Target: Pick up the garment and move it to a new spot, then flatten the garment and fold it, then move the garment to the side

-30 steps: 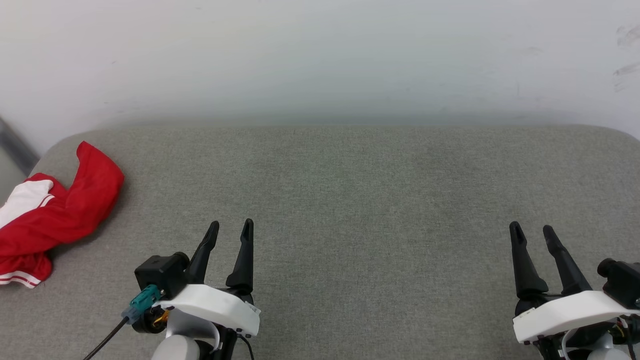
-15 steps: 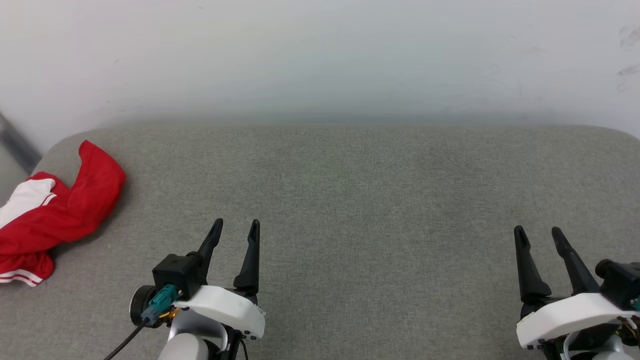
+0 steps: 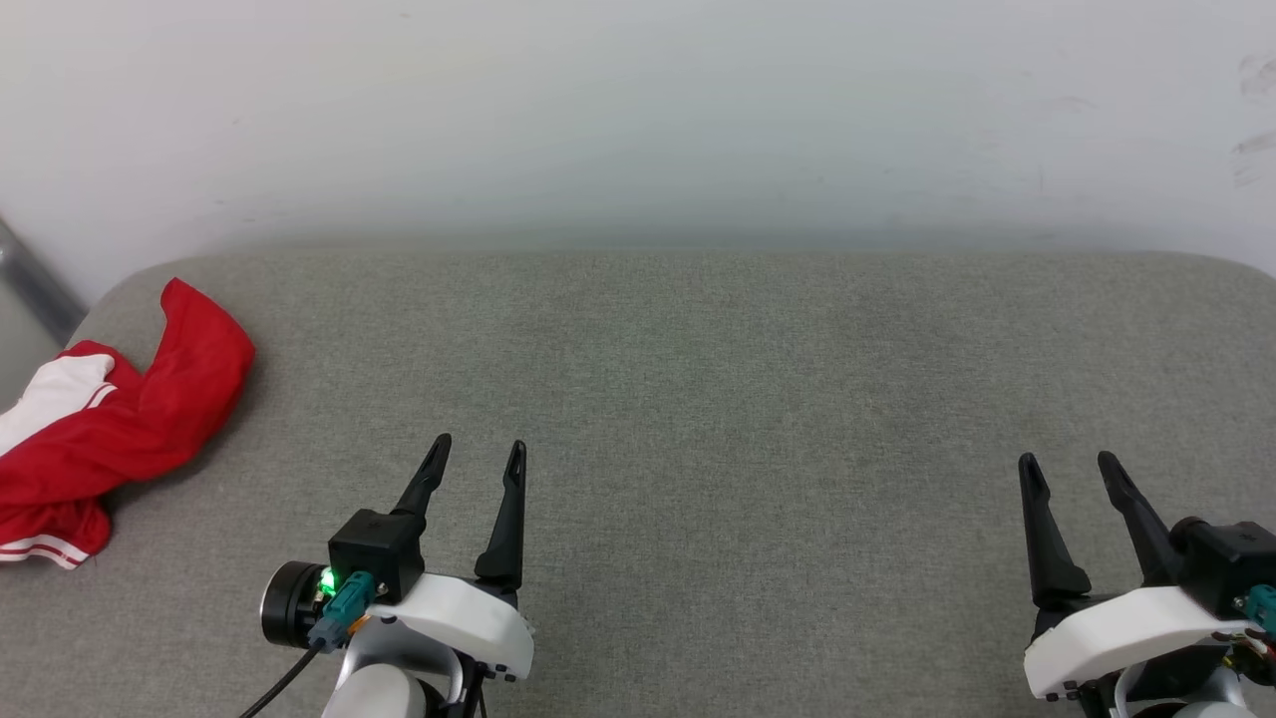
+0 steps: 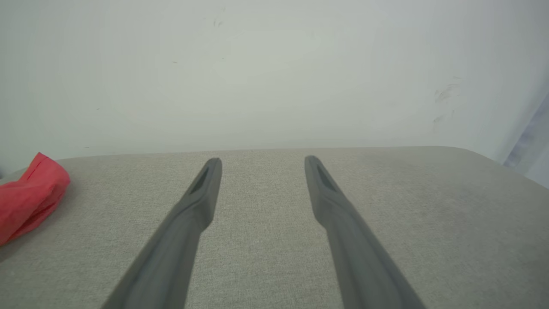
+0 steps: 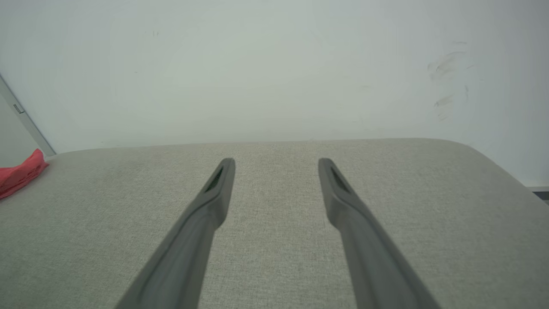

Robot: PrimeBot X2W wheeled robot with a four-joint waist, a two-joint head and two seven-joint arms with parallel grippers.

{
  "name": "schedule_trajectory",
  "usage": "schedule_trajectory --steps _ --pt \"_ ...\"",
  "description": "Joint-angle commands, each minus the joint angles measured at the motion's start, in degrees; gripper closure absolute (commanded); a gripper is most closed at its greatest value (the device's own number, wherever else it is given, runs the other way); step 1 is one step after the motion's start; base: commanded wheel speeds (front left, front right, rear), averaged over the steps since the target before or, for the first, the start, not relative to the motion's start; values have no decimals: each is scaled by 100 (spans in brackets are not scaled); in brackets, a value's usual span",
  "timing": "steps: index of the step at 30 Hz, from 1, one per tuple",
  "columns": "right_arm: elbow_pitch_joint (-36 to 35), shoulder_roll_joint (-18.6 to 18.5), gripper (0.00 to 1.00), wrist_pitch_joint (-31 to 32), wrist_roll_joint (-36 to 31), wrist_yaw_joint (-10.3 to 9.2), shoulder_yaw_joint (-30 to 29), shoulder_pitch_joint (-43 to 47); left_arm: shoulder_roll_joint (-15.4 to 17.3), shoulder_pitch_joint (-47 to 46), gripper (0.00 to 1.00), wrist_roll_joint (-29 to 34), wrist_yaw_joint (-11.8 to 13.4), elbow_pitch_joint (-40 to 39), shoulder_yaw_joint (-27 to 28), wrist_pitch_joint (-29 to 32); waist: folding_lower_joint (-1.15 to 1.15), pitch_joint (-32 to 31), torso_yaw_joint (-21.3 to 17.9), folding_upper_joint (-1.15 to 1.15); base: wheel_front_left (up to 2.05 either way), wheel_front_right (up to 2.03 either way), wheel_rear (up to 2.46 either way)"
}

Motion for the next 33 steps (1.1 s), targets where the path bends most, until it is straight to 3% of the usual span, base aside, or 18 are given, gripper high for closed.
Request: schedule_trajectory --steps 1,16,33 --pt "-53 19 0 -32 -85 -1 12 40 8 -82 0 94 20 11 -14 -44 0 0 4 0 0 0 0" --pt "-58 21 0 -138 -494 -1 19 67 -32 -149 0 373 3 335 -33 -199 0 2 37 0 0 0 0" --pt "-12 21 0 -183 -372 -1 -51 40 -47 -229 0 78 23 464 24 -191 0 42 277 0 0 0 0"
